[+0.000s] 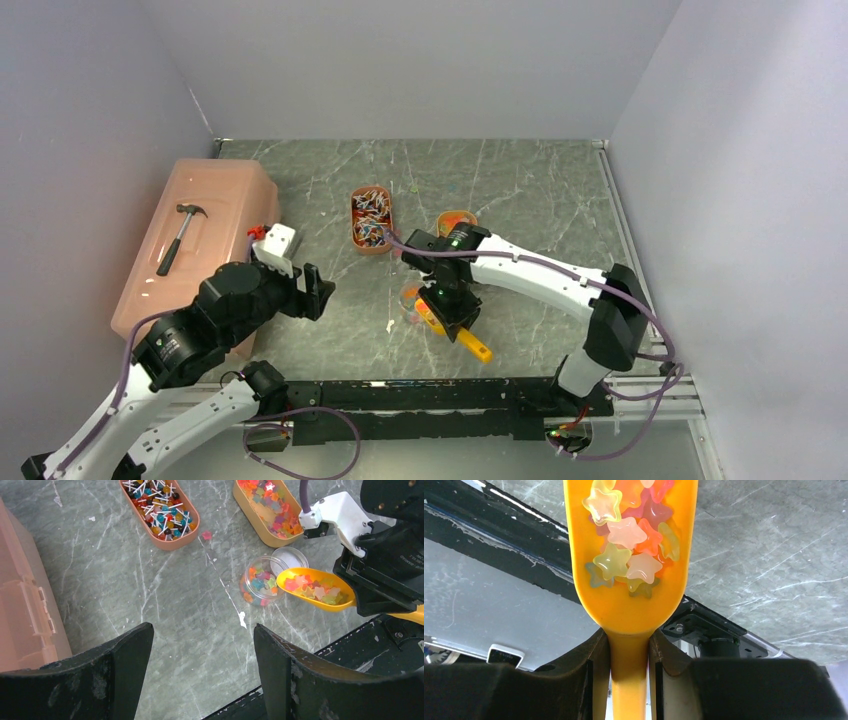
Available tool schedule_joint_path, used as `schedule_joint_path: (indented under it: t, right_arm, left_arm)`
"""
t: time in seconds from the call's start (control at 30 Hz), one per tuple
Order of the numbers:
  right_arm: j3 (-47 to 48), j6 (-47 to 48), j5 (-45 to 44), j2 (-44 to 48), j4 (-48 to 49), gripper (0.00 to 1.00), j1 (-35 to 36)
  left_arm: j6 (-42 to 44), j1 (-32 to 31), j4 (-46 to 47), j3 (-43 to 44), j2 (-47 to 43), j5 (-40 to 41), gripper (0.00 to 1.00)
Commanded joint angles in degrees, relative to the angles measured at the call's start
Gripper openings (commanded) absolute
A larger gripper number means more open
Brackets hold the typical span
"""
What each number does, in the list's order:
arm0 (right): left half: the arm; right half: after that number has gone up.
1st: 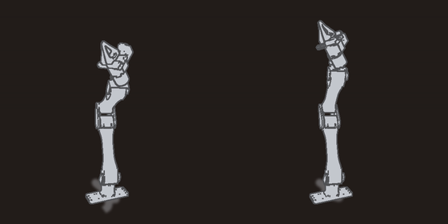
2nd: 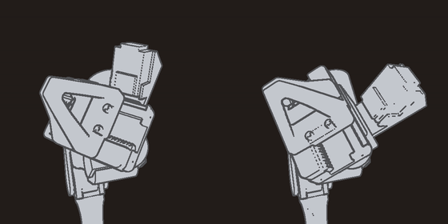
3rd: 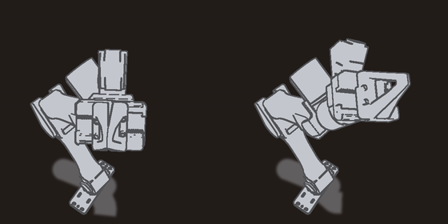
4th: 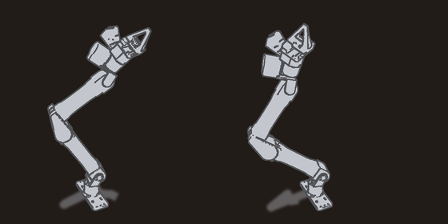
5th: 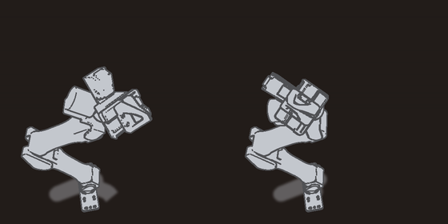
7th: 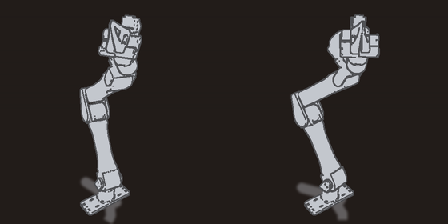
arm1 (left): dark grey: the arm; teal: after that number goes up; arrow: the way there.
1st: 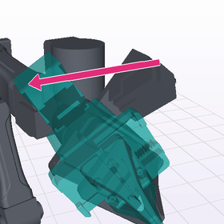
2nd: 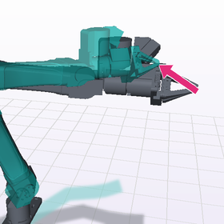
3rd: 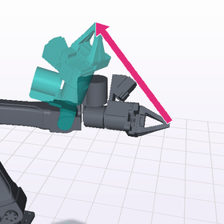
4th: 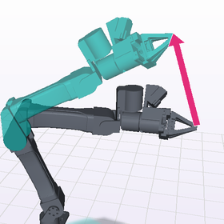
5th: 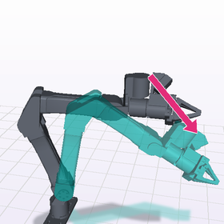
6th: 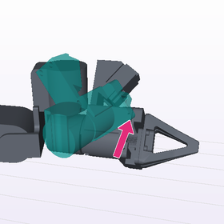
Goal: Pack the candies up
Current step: Place the fake candies in the packing bottle.
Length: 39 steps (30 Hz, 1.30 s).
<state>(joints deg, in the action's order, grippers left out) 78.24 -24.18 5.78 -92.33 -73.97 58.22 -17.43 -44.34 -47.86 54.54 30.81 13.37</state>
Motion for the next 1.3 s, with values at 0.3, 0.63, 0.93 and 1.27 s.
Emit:
schedule_joint_path:
  t: [0.3,0.63,0.93,1.27]
  right_arm:
    - [7.65,3.11,9.13,-3.86,-8.06,0.0,-3.91]
    - [10.36,4.85,14.69,-6.62,-11.59,0.0,-6.43]
    - [10.96,3.88,21.77,-7.45,-11.74,0.0,-9.96]
    - [9.15,4.02,28.32,-8.36,-10.06,0.0,-13.44]
  left_arm:
    - [0.02,0.09,1.52,0.21,-1.66,-0.35,0.79]
    - [-0.13,0.09,1.27,0.3,-2.46,0.14,0.8]
    - [-0.39,0.05,1.12,0.3,-3.57,0.55,0.8]
    - [-0.34,0.12,1.08,0.3,-3.67,0.37,0.8]
